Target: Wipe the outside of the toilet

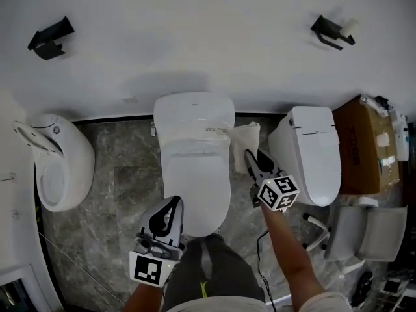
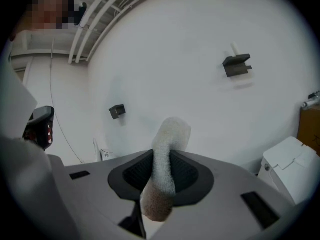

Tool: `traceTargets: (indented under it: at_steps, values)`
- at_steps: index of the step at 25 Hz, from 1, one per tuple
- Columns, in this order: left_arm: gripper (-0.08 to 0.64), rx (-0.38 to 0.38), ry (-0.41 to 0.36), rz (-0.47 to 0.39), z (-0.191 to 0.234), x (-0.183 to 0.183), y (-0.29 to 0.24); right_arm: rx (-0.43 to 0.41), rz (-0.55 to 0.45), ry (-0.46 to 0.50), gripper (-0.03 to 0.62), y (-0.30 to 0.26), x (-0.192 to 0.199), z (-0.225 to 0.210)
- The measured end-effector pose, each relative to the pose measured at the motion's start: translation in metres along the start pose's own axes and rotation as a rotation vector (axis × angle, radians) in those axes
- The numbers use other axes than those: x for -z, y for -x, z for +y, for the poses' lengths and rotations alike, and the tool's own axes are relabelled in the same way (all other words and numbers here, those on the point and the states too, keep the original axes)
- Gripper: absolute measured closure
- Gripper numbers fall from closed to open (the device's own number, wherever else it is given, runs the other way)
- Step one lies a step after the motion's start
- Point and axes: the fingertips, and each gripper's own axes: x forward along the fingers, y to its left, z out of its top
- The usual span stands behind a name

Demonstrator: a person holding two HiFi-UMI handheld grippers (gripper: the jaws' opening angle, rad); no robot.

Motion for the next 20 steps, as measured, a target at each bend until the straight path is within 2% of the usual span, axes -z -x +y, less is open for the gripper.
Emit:
traceTargets:
  at_steps: [7,11,14,20]
  values:
    - [0.543,-0.001,-0.062,-0.056,-0.014,-0.053,0.012,-0.040,-0.117,0.080,0.479,0.061,-0.093,0.049]
    - [0.542,0.003,-0.070,-0.092,-0.030,-0.081,0.020,-0.066,-0.172,0.112,0.478,0.099,-0.135,0.073]
    - [0.543,-0.001,-0.060,-0.100,-0.040,-0.095,0.028,-0.092,-0.223,0.106,0.477,0.127,-0.164,0.089]
    - [0.543,-0.020,-0.104,-0.123,-0.054,-0.118,0.045,-0.152,-0.303,0.088,0.479,0.168,-0.207,0.125]
